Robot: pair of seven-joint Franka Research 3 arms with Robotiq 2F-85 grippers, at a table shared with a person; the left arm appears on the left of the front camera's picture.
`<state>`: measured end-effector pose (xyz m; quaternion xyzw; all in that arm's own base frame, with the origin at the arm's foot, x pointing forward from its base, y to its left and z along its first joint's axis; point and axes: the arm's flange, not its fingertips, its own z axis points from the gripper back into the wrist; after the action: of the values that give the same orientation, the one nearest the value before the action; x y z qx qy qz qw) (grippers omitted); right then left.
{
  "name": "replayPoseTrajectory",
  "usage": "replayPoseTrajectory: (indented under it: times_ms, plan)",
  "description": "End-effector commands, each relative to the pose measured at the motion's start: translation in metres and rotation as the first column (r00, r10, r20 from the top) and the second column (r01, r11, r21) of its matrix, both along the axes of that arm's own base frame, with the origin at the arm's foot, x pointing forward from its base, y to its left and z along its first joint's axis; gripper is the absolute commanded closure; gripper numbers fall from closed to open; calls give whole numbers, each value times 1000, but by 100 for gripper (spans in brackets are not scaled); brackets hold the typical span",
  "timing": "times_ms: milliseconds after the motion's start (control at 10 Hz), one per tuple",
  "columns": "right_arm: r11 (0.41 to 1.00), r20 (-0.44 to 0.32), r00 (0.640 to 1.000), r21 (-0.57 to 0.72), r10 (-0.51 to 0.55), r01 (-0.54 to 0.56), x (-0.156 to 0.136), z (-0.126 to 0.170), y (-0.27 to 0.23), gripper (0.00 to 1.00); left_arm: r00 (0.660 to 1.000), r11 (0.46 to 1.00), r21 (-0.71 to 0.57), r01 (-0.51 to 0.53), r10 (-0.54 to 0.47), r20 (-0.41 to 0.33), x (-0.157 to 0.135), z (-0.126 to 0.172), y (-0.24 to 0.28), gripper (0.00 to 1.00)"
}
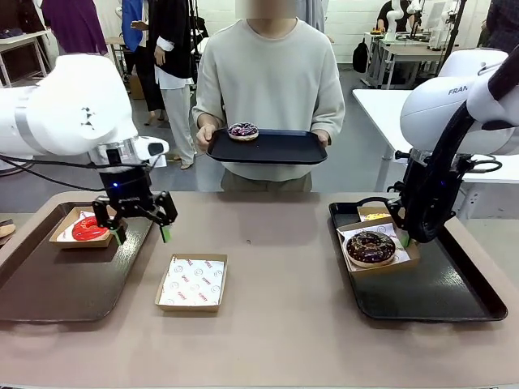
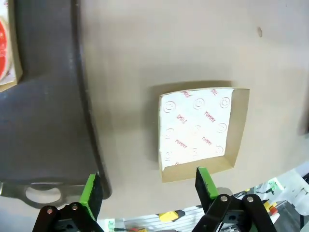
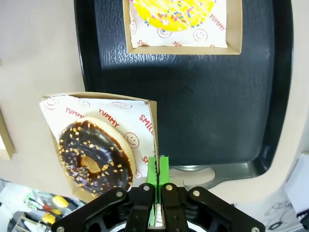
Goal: Individually package the donuts and arrange them on the tray.
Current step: Place the picked Paper togo box on the Handle tray while simultaneously picking up another Paper togo box from the table with the other hand.
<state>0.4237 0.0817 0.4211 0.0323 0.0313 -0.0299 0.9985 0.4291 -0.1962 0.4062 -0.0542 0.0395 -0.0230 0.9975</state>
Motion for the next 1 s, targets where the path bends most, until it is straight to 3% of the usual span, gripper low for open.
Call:
replayPoseTrajectory:
  times_ms: [0,100,200,900]
  plan:
    - [1000,-4,1000,-5,-1,1,1,4,0,99,999,1000,21,-7,6,49,-7,-4,-12,0]
    - [1000,-4,1000,-5,-1,1,1,4,0,99,998,1000,1,4,-4,56,-11,-3,-12,0]
    - [1000,-4,1000,-5,-1,1,1,4,0,99,1000,1000,0,7,-7,14,-4,-2,-10,0]
    - [1000,-4,1000,-5,-1,1,1,4,0,99,1000,1000,0,7,-7,14,-4,-2,-10,0]
